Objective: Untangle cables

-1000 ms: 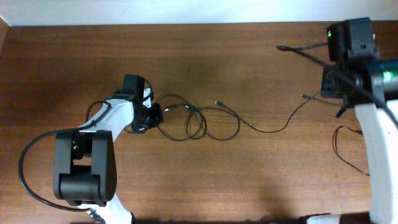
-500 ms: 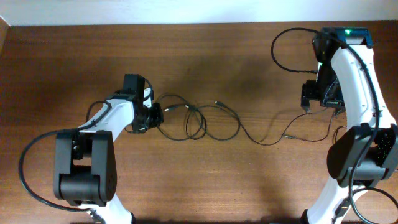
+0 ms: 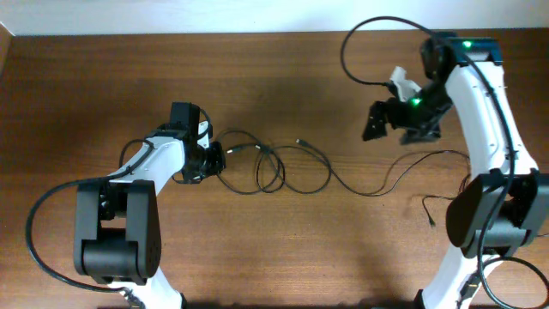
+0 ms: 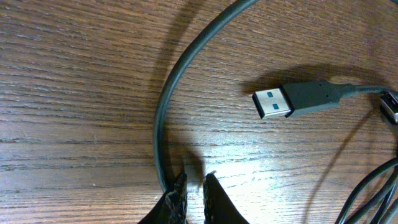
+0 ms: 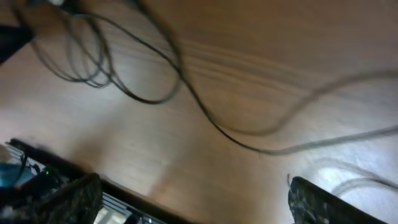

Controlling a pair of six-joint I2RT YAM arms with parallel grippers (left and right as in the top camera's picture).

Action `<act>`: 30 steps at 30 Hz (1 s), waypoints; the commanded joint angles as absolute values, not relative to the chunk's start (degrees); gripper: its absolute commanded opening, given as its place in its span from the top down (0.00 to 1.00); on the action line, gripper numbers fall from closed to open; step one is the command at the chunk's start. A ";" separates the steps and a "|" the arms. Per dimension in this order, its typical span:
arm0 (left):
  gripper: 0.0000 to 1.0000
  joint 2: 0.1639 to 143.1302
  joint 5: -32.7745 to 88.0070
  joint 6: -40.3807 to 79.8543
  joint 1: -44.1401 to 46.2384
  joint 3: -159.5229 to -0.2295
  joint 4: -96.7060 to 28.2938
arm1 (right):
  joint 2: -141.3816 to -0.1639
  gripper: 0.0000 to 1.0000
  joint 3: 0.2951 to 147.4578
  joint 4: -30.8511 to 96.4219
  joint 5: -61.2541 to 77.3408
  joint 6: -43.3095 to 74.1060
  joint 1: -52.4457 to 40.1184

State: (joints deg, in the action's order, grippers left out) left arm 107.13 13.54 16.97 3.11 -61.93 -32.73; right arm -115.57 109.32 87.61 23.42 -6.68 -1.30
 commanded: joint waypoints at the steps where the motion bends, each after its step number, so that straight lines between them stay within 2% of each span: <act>1: 0.88 108.42 11.11 17.15 3.01 -60.47 -33.01 | -115.79 0.12 107.39 83.07 26.57 -8.58 -6.63; 10: 0.87 108.42 11.11 17.15 3.01 -60.47 -33.01 | -115.81 0.14 94.70 58.30 24.53 -8.58 -20.38; 16: 0.86 108.42 11.11 17.12 3.01 -60.47 -33.01 | -115.81 0.08 85.97 39.38 19.81 -8.60 -24.43; 22: 0.85 108.42 11.11 17.12 3.01 -60.47 -32.99 | -115.90 0.16 79.50 27.33 19.62 -8.58 -24.73; 26: 0.85 108.42 11.11 17.12 3.01 -60.47 -33.01 | -116.88 0.17 79.02 25.85 19.59 -8.60 -24.73; 29: 0.85 108.42 11.11 17.12 3.01 -60.47 -33.01 | -118.48 0.22 79.02 25.69 19.20 -8.58 -24.73; 30: 0.85 108.42 11.11 17.12 3.01 -60.47 -33.01 | -119.07 0.33 79.02 25.71 19.18 -8.58 -24.73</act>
State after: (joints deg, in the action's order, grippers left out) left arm 107.04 13.63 16.97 3.16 -61.91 -32.71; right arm -116.84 79.64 25.82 19.90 -8.12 -24.45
